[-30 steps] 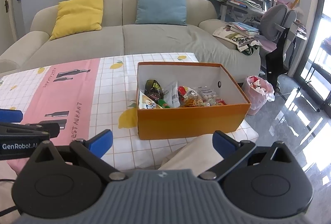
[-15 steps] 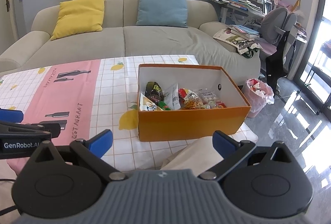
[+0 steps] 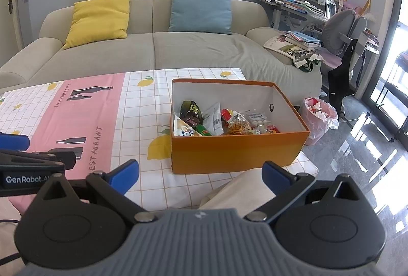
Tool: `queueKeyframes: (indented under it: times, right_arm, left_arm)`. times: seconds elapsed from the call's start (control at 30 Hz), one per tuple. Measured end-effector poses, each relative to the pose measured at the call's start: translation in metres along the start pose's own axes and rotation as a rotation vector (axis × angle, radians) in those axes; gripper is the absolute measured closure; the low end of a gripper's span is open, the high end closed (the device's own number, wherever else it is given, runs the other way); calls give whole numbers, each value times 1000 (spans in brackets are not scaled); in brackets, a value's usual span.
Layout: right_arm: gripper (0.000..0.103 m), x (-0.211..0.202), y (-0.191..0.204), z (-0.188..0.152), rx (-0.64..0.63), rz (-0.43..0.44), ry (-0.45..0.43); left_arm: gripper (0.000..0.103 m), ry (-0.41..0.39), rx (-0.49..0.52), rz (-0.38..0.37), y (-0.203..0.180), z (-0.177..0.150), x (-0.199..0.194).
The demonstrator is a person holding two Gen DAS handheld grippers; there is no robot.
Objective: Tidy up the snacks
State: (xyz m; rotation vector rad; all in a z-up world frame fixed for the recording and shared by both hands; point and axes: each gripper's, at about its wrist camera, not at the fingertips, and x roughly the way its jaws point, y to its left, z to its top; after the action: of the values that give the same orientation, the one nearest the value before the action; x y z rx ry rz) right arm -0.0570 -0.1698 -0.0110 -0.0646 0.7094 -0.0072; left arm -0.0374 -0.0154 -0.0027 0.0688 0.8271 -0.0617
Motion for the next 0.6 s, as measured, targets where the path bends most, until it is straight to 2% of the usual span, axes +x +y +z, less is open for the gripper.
queueKeyframes:
  times: [0.6]
  right_arm:
    - [3, -1, 2, 1, -25, 18, 1]
  left_arm:
    - [10, -4, -2, 1, 1, 0, -1]
